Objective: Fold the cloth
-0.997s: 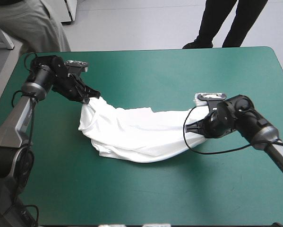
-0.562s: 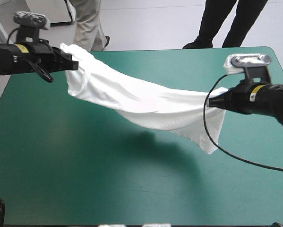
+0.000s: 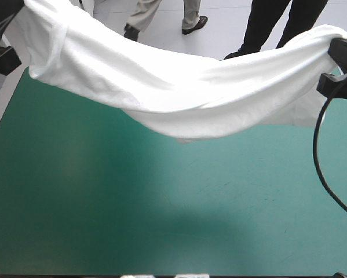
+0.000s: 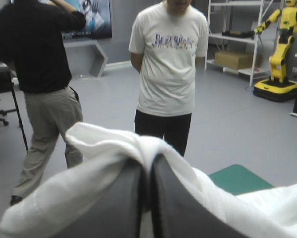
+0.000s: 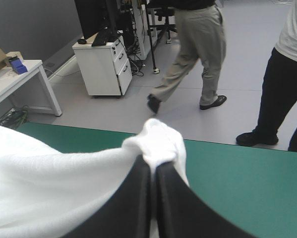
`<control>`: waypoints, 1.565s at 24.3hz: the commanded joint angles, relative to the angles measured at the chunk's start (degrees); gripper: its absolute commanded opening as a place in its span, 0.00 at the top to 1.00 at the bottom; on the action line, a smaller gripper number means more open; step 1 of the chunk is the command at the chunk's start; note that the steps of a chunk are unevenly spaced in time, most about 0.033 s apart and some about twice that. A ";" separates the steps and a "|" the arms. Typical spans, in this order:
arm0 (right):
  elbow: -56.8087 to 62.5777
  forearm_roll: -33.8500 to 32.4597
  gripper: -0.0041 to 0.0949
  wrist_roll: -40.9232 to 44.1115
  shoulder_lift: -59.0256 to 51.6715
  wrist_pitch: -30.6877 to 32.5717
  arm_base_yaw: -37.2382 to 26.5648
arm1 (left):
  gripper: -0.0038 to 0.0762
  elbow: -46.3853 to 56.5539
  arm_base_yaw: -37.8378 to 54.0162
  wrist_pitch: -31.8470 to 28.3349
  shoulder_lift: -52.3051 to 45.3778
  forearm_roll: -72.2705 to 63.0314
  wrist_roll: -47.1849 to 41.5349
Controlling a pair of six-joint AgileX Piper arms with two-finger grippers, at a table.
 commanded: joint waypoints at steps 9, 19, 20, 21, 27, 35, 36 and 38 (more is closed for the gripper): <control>25.93 5.16 0.97 5.78 -13.44 -0.05 0.16 | 0.96 37.69 -0.32 1.42 -17.92 3.62 -1.72; 52.97 -6.24 0.98 10.98 -9.03 -15.03 0.05 | 0.96 69.48 -0.32 -14.24 -12.10 0.94 1.73; 54.18 -7.69 0.98 11.79 -7.59 -16.55 -0.03 | 0.96 70.12 -0.32 -15.49 -10.44 0.94 1.98; 55.24 -9.58 0.98 12.67 -5.54 -18.01 -0.03 | 0.96 70.88 -0.32 -17.14 -8.21 1.23 2.11; 54.93 -19.74 0.98 17.41 8.85 -25.69 -0.17 | 0.96 71.20 -0.32 -26.46 4.89 0.40 4.72; 48.12 -10.21 0.98 16.23 25.11 -31.19 -7.79 | 0.96 71.10 -0.32 -34.41 17.27 -0.14 5.96; 46.11 -7.68 0.98 14.15 27.77 -31.46 -9.35 | 0.96 71.10 -0.32 -36.88 19.22 -0.14 5.96; 43.29 -6.06 0.98 12.41 30.99 -30.91 -10.90 | 0.96 71.10 -0.32 -39.04 21.39 -0.14 5.96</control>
